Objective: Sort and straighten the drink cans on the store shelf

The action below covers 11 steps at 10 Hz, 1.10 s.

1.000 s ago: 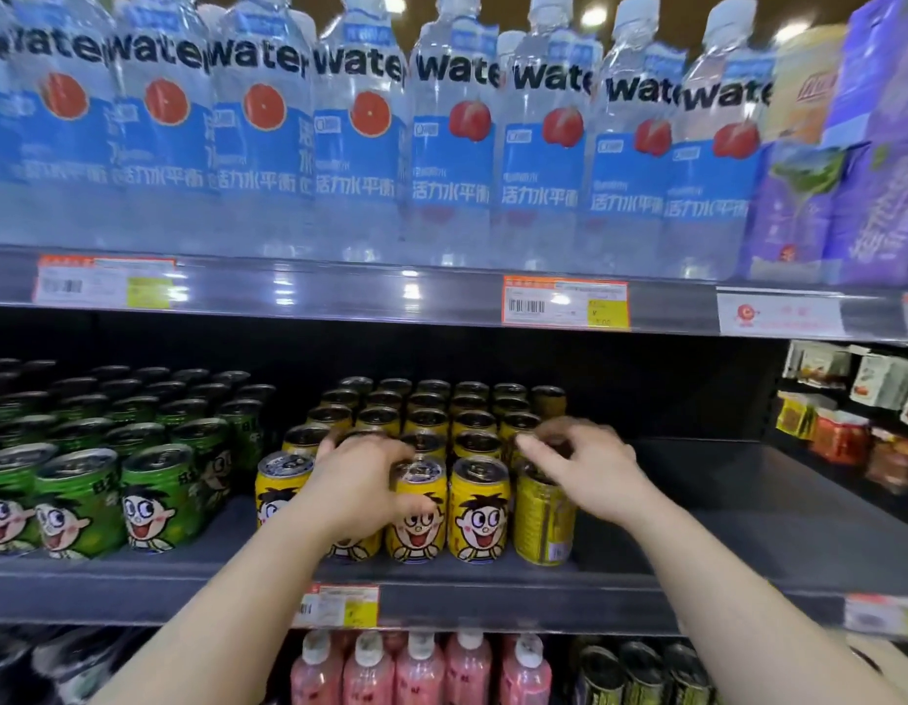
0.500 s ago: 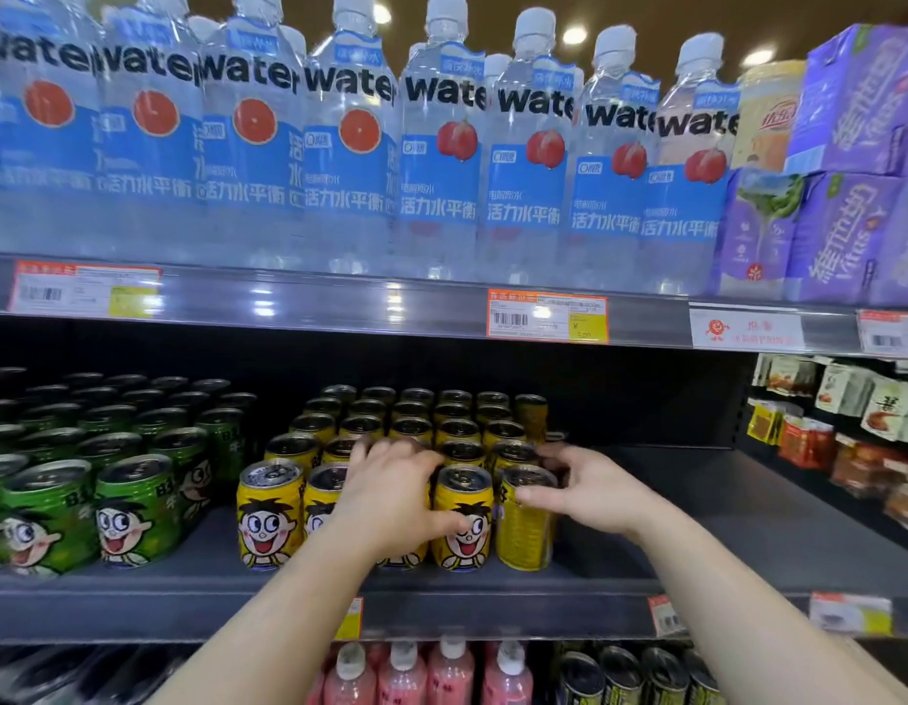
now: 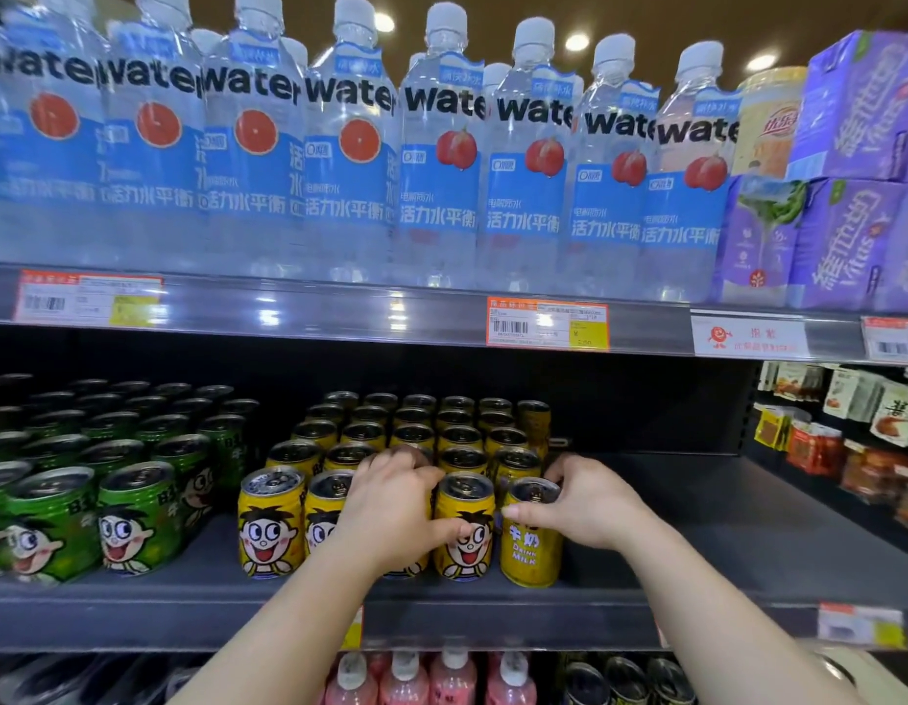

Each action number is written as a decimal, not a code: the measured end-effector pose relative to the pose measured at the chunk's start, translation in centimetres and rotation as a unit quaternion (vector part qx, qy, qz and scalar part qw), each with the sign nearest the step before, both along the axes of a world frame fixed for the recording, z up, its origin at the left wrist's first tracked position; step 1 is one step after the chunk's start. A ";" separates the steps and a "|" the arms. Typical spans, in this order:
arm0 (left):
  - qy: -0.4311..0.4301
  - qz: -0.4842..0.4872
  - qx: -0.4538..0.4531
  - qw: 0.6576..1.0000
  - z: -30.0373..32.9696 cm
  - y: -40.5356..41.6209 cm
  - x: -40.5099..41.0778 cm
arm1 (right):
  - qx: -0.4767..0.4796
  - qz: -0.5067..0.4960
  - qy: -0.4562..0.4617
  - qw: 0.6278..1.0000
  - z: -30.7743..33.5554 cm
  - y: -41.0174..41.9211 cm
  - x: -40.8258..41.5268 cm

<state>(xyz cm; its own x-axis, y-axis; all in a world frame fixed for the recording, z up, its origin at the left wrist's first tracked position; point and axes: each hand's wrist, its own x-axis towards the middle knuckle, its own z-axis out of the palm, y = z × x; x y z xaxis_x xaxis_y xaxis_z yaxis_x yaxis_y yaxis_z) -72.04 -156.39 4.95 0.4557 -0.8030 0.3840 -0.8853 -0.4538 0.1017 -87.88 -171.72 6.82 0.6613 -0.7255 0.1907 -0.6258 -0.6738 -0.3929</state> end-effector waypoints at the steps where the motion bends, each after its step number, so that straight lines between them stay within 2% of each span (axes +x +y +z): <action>1: 0.007 0.000 -0.004 1.000 -0.1 0.0 0.0 | 0.134 0.115 -0.058 0.983 0.2 -0.7 -0.5; 2: 0.011 0.002 -0.005 1.000 -0.1 -0.1 -0.1 | 0.159 0.109 -0.050 0.980 0.1 -0.6 -0.6; 3: 0.013 0.004 -0.005 1.000 -0.1 -0.1 -0.2 | 0.031 0.014 0.003 0.999 -0.4 0.0 0.0; 4: 0.012 0.009 0.001 1.000 0.0 -0.1 -0.3 | 0.108 0.070 -0.063 0.990 -0.7 -0.6 -0.2; 5: 0.014 0.010 0.002 1.000 0.1 -0.1 -0.4 | 0.161 0.105 -0.079 0.978 -0.5 -1.2 -1.0; 6: 0.017 0.011 0.002 1.000 0.0 -0.2 -0.3 | 0.027 0.020 -0.007 0.999 -0.9 -0.9 -0.7; 7: 0.017 0.013 0.001 1.000 0.1 -0.2 -0.5 | 0.063 0.037 -0.037 0.997 -1.9 -1.3 -0.4; 8: 0.014 0.011 0.000 1.000 0.1 -0.1 -0.5 | 0.160 0.097 -0.097 0.978 -2.5 -2.2 -0.7; 10: 0.018 0.006 0.009 1.000 0.3 -0.1 -0.7 | 0.176 0.121 -0.127 0.969 -3.1 -2.3 -0.8; 11: 0.010 -0.019 -0.019 1.000 -0.2 0.2 -0.7 | 0.161 0.122 -0.146 0.968 -3.2 -1.9 -1.1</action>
